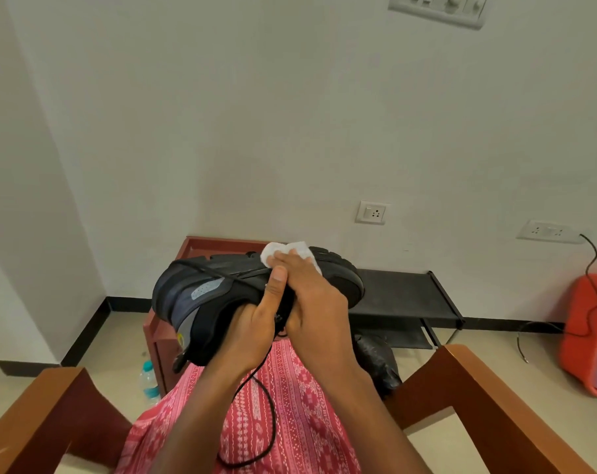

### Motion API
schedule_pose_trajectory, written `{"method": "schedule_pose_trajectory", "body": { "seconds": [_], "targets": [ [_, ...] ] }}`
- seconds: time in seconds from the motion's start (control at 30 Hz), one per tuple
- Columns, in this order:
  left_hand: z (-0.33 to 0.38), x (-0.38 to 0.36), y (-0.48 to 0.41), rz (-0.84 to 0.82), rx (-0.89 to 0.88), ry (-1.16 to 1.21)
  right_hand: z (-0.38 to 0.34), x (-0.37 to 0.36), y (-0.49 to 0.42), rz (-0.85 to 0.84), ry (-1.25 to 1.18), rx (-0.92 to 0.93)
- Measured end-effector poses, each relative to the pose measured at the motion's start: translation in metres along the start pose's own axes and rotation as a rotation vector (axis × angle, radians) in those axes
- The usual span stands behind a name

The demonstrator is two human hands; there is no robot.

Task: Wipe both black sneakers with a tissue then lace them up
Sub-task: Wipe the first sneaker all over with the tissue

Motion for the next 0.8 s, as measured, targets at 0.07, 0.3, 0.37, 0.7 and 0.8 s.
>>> {"method": "schedule_pose_trajectory", "body": {
  "seconds": [0.07,0.3,0.37,0.7,0.8],
  "targets": [
    [-0.003,0.002,-0.002,-0.003,-0.005,-0.01,0.0,0.002,-0.001,-0.012,-0.03,0.056],
    [-0.002,0.003,-0.003,0.047,0.094,-0.034,0.049,0.012,-0.001,0.14,0.107,-0.184],
    [-0.003,0.002,-0.003,0.037,0.112,-0.024,0.048,0.011,0.004,0.183,0.094,-0.212],
    [-0.003,0.006,-0.006,0.029,0.121,0.156,-0.005,-0.008,0.025,0.02,-0.068,0.064],
    [-0.005,0.006,-0.008,0.043,0.134,0.141,0.02,-0.002,0.011,0.016,0.012,0.025]
  ]
}}
Point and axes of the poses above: each hand's wrist, its own y-axis away from the middle knuckle, its own x-axis out of the back of the hand, z = x × y, the point moved 2 cm from there along -y, towards the middle knuckle, and after that the axes turned 13 degrees about z, right-handed, at the moved point
